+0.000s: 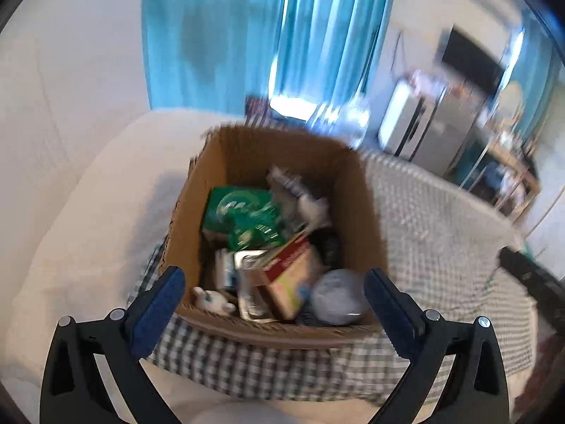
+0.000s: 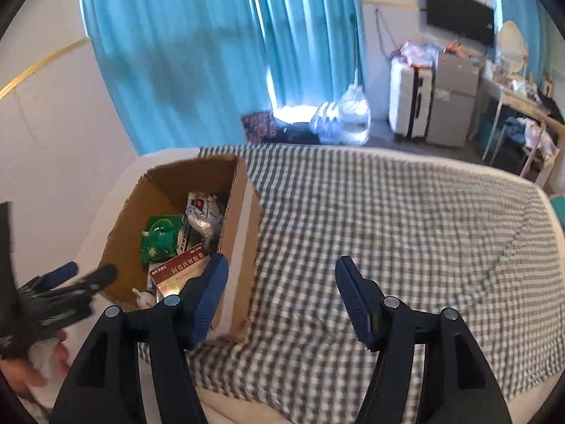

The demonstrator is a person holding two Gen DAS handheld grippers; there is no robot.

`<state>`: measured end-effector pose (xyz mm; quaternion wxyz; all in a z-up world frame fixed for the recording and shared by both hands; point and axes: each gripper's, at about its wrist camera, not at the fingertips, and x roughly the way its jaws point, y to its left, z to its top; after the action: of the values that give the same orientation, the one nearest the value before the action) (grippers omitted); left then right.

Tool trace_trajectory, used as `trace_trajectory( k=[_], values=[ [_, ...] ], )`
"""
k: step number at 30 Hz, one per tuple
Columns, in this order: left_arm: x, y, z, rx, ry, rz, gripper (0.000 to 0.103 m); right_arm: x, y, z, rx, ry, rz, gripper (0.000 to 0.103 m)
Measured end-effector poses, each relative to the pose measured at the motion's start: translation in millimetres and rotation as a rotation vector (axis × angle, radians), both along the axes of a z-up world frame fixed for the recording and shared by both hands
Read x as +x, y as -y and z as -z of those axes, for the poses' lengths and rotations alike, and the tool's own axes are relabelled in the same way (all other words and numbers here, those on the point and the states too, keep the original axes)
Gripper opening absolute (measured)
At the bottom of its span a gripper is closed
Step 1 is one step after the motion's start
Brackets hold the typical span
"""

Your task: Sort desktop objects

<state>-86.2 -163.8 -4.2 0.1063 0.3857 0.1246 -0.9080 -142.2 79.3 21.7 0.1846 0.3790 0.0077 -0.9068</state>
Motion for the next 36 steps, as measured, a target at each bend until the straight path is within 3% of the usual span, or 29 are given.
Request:
trace_trajectory(
  k=[2, 5, 8, 13, 16, 24, 32, 36],
  values=[
    [8, -11, -19, -0.031, -0.023, 0.013, 0.103, 18, -11, -15, 0.002, -0.06, 0.011, 0.085],
    [23, -29, -53, -0.101, -0.098, -0.007, 0.103, 41, -27, -40, -0.001, -0.136, 0.037, 0.089],
    [37, -46, -74, -0.1, -0.158, -0.002, 0.103, 60, -40, -58, -0.014, -0.192, 0.04, 0.101],
    [49, -78, -83, -0.177, -0.196, 0.011, 0.103, 83, -62, -68, -0.023, -0.247, 0.067, 0.103],
    [53, -91, -84, -0.183, -0.215, 0.024, 0.103, 88, -73, -65, -0.025, -0.245, 0.095, 0.103],
    [54, -110, -53, -0.241, -0.264, -0.023, 0.103, 83, -90, -37, -0.075, -0.208, 0.165, 0.103],
    [54, -115, -21, -0.261, -0.21, -0.039, 0.103, 76, -85, -6, -0.05, -0.181, 0.183, 0.103],
    [51, -111, -16, -0.216, -0.179, -0.04, 0.103, 75, -81, 1, -0.039, -0.168, 0.186, 0.103]
  ],
)
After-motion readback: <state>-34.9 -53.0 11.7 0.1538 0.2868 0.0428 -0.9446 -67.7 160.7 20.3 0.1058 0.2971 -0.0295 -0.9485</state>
